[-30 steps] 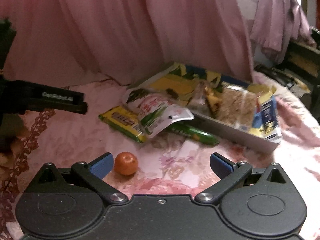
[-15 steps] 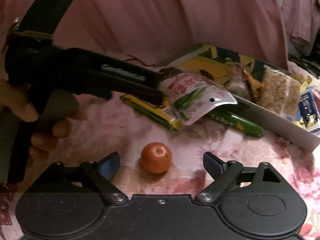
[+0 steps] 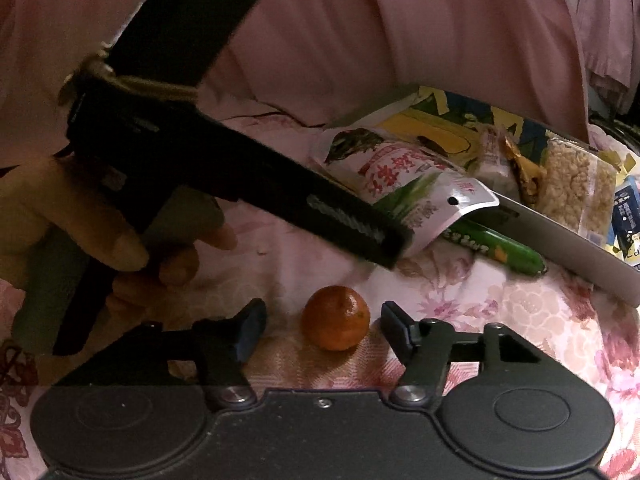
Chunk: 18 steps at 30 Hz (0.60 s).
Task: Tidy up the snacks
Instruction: 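Lower the right gripper toward the orange while the left approaches the yellow bar, then grasp the orange with the right gripper while the left grasps the yellow bar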
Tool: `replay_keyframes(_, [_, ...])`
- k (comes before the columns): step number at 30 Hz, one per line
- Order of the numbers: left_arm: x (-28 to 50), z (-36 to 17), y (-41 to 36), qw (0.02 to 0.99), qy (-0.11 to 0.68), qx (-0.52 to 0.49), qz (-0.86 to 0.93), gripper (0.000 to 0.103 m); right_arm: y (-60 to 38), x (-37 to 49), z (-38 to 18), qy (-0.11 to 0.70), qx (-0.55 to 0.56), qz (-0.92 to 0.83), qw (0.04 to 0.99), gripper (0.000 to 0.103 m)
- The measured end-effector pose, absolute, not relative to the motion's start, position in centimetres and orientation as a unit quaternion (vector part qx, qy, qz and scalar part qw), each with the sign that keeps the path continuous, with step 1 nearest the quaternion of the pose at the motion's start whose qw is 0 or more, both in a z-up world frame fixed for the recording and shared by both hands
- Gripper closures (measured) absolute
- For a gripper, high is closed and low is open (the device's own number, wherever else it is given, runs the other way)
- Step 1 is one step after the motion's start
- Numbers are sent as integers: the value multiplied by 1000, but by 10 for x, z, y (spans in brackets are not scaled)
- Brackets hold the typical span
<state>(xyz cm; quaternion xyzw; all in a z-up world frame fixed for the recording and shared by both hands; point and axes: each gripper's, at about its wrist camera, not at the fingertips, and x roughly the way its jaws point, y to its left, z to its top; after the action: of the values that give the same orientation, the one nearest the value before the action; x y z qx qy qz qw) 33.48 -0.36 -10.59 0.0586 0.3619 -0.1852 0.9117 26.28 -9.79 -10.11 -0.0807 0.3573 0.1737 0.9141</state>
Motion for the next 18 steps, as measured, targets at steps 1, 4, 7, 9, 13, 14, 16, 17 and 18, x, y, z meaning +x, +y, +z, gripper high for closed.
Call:
replay_keyframes(1, [335, -106, -5, 912, 363, 59, -183, 1, -97, 263, -101, 357, -82, 174, 914, 42])
replay_keyframes(4, [335, -105, -7, 910, 363, 67, -187, 3, -97, 263, -101, 356, -83, 173, 914, 51])
replay_keyframes(7, [334, -106, -8, 910, 363, 71, -188, 6, -96, 262, -101, 355, -89, 172, 915, 62])
replay_keyframes(9, [334, -106, -8, 909, 365, 68, -188, 9, -97, 261, -101, 356, -89, 168, 915, 65])
replay_keyframes(13, [330, -104, -9, 907, 369, 72, -189, 11, -102, 259, -98, 364, -76, 162, 914, 67])
replay_keyframes(14, [328, -104, -9, 907, 370, 74, -189, 11, -104, 257, -97, 366, -73, 160, 914, 67])
replay_keyframes(16, [324, -103, -10, 905, 374, 75, -187, 12, -107, 254, -95, 371, -69, 154, 913, 67])
replay_keyframes(17, [322, -103, -10, 904, 375, 78, -188, 12, -109, 253, -95, 375, -67, 151, 912, 67])
replay_keyframes(18, [319, -102, -11, 903, 377, 82, -188, 12, -112, 252, -94, 380, -63, 146, 911, 67])
